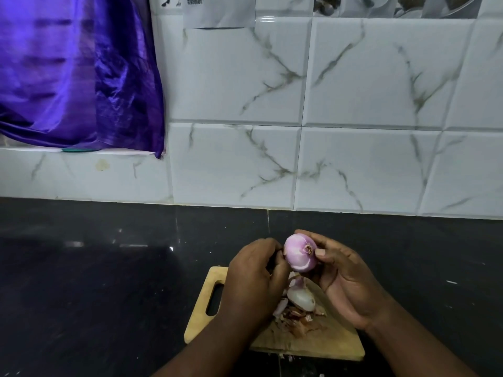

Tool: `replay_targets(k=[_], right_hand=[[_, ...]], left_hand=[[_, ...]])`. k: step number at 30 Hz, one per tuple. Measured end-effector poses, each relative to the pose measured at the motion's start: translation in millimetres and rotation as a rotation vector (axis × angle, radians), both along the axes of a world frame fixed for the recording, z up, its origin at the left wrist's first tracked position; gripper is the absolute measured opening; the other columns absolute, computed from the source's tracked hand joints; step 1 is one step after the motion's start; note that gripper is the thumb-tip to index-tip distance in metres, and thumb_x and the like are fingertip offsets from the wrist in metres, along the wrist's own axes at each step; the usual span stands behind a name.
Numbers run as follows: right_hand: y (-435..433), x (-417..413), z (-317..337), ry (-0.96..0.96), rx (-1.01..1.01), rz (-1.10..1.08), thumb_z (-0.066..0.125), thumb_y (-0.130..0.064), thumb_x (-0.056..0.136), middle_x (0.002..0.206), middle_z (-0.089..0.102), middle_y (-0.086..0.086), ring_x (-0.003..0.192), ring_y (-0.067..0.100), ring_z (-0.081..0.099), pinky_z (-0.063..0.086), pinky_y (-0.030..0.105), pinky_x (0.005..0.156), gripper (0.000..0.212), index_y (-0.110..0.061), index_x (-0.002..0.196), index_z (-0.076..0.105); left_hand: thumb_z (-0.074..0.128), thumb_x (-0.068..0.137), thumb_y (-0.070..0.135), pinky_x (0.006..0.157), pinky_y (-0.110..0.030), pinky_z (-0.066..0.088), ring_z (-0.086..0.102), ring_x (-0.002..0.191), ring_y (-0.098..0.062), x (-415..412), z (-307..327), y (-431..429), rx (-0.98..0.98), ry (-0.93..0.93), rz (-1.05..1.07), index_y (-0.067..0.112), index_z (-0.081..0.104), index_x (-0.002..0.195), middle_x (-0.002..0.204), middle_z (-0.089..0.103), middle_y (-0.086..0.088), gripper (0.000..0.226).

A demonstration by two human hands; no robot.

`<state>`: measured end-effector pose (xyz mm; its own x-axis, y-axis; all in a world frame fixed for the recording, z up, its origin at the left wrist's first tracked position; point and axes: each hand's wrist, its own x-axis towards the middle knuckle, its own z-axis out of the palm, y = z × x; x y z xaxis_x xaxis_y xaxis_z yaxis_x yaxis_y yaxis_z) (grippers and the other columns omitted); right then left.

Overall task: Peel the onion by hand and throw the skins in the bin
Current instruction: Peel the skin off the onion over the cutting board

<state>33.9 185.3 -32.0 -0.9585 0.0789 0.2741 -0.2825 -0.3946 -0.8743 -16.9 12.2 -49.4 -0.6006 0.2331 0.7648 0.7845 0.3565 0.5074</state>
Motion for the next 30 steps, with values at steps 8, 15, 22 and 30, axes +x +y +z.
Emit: replay_targets(k=[8, 15, 22, 30], right_hand=[[5.4, -1.5, 0.4, -0.025, -0.030, -0.027, 0.069, -0.015, 0.076, 0.126, 0.072, 0.026, 0.106, 0.030, 0.074, 0.062, 0.037, 0.090, 0.043, -0.005, 0.117, 0.077], [3.2, -3.0, -1.2, -0.002, -0.006, -0.014, 0.077, -0.018, 0.068, 0.126, 0.072, 0.025, 0.112, 0.033, 0.071, 0.060, 0.038, 0.095, 0.053, -0.005, 0.119, 0.076], [2.0, -0.7, -0.4, -0.006, -0.033, 0.038, 0.067, -0.006, 0.076, 0.127, 0.070, 0.029, 0.111, 0.034, 0.070, 0.062, 0.035, 0.089, 0.047, -0.003, 0.123, 0.073], [3.0, 0.4, 2.9, -0.004, -0.115, 0.132, 0.085, -0.016, 0.064, 0.136, 0.062, 0.035, 0.118, 0.039, 0.068, 0.062, 0.040, 0.091, 0.068, -0.001, 0.128, 0.069]], left_hand=[[0.043, 0.109, 0.041, 0.063, -0.030, 0.044, 0.057, 0.075, -0.015, 6.9, 4.6, -0.3, 0.050, -0.108, -0.207, 0.027, 0.056, 0.090, 0.080, 0.057, 0.009, 0.027], [0.037, 0.110, 0.035, 0.063, -0.022, 0.038, 0.050, 0.075, -0.011, 3.9, -2.9, 1.6, -0.025, -0.109, -0.116, 0.028, 0.046, 0.090, 0.080, 0.051, 0.012, 0.024], [0.049, 0.109, 0.023, 0.057, -0.033, 0.038, 0.044, 0.064, -0.006, 4.6, 1.0, 4.3, 0.104, -0.266, -0.157, 0.023, 0.049, 0.082, 0.074, 0.055, -0.001, 0.027], [0.060, 0.100, 0.020, 0.056, -0.031, 0.039, 0.047, 0.058, -0.005, 0.3, 1.8, 2.5, 0.171, -0.415, -0.129, 0.023, 0.054, 0.068, 0.066, 0.058, -0.005, 0.033]])
